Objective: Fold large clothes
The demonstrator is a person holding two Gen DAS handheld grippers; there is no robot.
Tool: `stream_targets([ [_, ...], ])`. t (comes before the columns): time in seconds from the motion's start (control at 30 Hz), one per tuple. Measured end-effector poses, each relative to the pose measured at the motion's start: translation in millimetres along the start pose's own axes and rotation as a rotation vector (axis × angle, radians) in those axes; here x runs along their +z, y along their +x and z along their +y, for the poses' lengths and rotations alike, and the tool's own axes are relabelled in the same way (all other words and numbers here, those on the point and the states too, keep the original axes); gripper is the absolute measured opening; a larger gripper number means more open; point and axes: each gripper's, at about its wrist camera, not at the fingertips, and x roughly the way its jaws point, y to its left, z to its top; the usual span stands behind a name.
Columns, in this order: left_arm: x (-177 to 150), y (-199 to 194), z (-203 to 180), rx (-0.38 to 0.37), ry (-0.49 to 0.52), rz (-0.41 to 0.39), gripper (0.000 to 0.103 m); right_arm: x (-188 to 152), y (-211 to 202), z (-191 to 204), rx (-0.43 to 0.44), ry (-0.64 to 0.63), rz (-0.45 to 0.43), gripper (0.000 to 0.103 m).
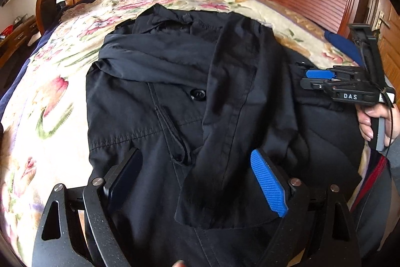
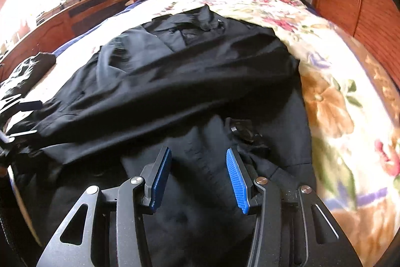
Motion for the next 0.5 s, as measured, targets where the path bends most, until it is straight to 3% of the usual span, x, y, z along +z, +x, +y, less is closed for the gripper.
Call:
stream_targets([
  [0.17, -7, 2, 3, 0.002, -0.028, 0.018, 0.087, -11, 9, -13, 0.066, 0.067, -0.052, 0.048],
  [0.5, -24, -16, -3, 0.013, -0.043, -0.006, 0.055, -16, 7, -14, 0.072, 0.047, -0.075, 0.048],
])
